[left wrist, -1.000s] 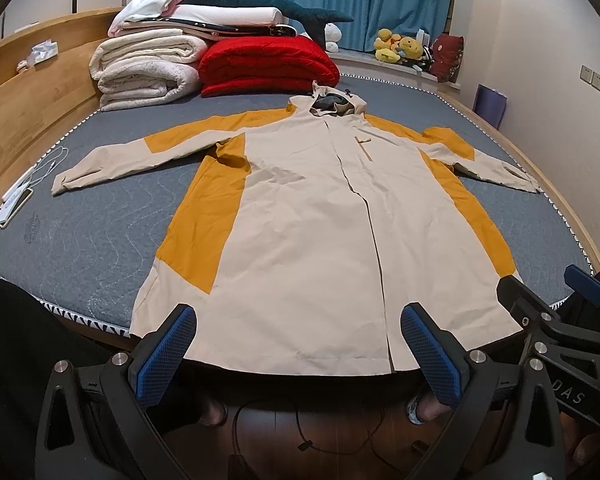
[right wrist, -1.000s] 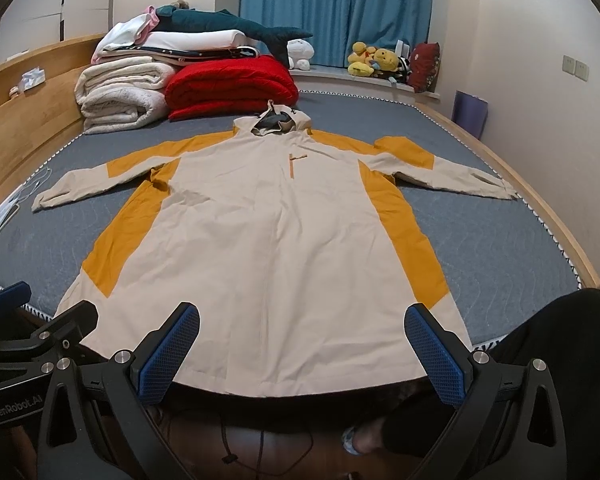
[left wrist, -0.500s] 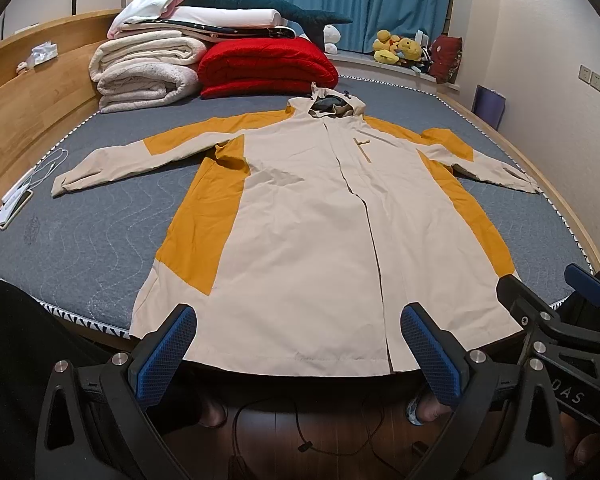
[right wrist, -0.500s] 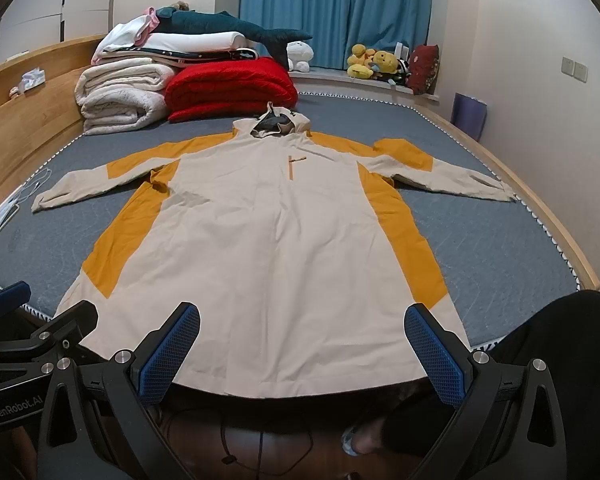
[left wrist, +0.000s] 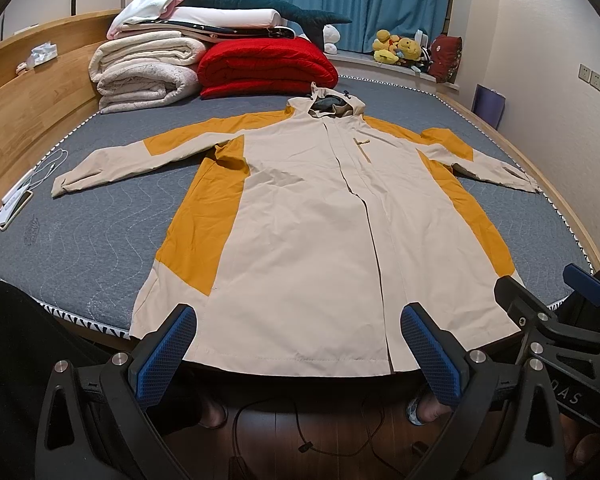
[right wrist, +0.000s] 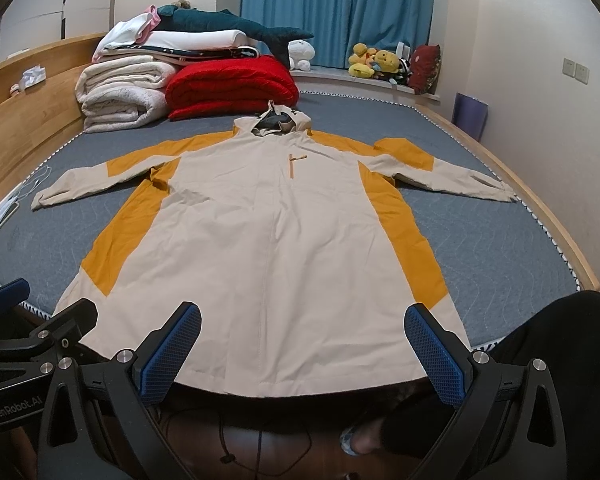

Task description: Fold large clothes

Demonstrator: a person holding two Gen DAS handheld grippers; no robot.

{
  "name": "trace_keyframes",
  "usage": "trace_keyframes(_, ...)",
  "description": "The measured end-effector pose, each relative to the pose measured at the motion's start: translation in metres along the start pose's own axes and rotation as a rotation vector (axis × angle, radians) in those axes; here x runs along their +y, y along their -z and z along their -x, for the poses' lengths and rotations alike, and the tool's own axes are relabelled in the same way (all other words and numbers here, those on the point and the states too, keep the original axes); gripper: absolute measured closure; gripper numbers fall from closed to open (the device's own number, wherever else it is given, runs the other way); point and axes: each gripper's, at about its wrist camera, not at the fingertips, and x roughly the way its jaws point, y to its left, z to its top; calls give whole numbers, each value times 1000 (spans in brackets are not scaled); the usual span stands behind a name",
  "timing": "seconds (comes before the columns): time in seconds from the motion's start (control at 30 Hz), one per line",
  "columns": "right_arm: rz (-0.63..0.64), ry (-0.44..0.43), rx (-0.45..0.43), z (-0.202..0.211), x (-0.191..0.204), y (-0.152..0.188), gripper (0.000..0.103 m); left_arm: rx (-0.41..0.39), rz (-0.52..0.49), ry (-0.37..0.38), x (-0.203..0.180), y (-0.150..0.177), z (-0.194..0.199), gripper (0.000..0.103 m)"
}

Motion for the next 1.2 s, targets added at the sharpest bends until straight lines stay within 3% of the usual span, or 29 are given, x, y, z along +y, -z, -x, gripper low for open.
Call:
trace_keyframes(0.5, 1, 2, -3, 0, -1, 1, 1, -4, -1, 4, 0, 1, 0, 1)
trace_keyframes(0.63, -14, 1, -41, 6, -7, 0, 2, -19, -18, 16, -6, -3, 4, 2)
trace_keyframes(0.8, -32, -15, -92, 16, -14, -6, 3, -48, -12, 35, -3, -27, 19, 27)
trace_keyframes(0.9, -41, -29, -94, 19, -18, -16, 4, -100, -20, 23, 2, -52, 39, 31)
trace_keyframes(0.97, -59, -43, -102, 24, -26, -29, 6, -127, 0, 53, 8, -69, 49, 34)
trace_keyframes(1.03, -64, -48, -123, 30, -31, -45, 6, -150, 5, 64, 14, -83, 52, 47)
trace_keyframes(1.1, -54, -33, -131, 29, -35, -68, 6, -167, -2, 74, 20, -102, 47, 70)
trace_keyframes(1.2, -48, -14, -118, 18, -41, -106, 10, -181, -6, 75, 35, -132, 24, 87)
